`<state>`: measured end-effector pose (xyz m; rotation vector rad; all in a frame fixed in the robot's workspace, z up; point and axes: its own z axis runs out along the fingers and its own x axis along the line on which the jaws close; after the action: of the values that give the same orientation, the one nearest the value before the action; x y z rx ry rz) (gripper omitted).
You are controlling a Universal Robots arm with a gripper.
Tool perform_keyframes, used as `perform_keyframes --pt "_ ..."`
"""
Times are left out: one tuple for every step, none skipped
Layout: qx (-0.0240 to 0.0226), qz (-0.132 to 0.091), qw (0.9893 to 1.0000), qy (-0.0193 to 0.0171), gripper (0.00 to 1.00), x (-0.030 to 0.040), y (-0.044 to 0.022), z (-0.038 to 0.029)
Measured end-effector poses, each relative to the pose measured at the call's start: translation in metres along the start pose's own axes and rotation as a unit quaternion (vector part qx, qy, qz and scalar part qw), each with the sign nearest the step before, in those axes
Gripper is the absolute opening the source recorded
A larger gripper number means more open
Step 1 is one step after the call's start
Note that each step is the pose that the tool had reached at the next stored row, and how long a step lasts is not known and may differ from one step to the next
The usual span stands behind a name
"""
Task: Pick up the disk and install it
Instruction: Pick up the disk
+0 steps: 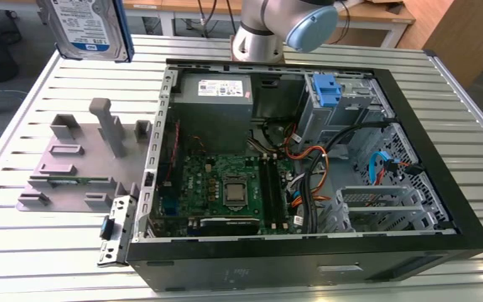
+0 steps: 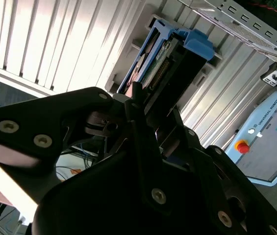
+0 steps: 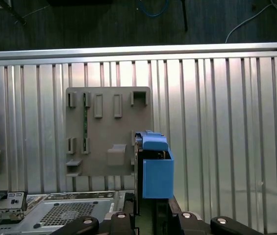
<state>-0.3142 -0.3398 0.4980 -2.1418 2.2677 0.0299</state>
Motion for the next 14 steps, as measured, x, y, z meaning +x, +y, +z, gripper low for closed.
perform_keyframes --pt "0.0000 0.000 1.0000 0.0000 0.35 -0.0001 -0.0023 0.0000" --pt "0.0000 0.000 1.0000 0.0000 0.35 -0.0003 -0.0047 0.0000" --pt "0.0000 0.000 1.0000 0.0000 0.35 -0.0004 -0.0070 0.0000" --pt "0.0000 0.000 1.0000 0.0000 0.35 -0.0006 -0.0097 0.0001" --pt "0.0000 0.000 1.0000 0.0000 0.35 -0.0007 -0.0122 0.0001" --pt "0.0001 0.000 1.0000 -0.0001 0.35 -0.0008 -0.0147 0.0001" --pt "0.0000 0.000 1.0000 0.0000 0.35 -0.0010 -0.0172 0.0001" --pt "0.0000 0.000 1.0000 0.0000 0.35 -0.0011 -0.0198 0.0001" --pt "0.0000 0.000 1.0000 0.0000 0.35 -0.0013 -0.0223 0.0001" --pt "0.0000 0.000 1.0000 0.0000 0.35 -0.0014 -0.0250 0.0001" --pt "0.0000 0.000 1.0000 0.0000 0.35 -0.0016 -0.0277 0.0001" --pt "0.0000 0.000 1.0000 0.0000 0.35 -0.0018 -0.0305 0.0001" --pt "0.0000 0.000 1.0000 0.0000 0.35 -0.0019 -0.0333 0.0001" --pt "0.0000 0.000 1.0000 0.0000 0.35 -0.0020 -0.0361 0.0001"
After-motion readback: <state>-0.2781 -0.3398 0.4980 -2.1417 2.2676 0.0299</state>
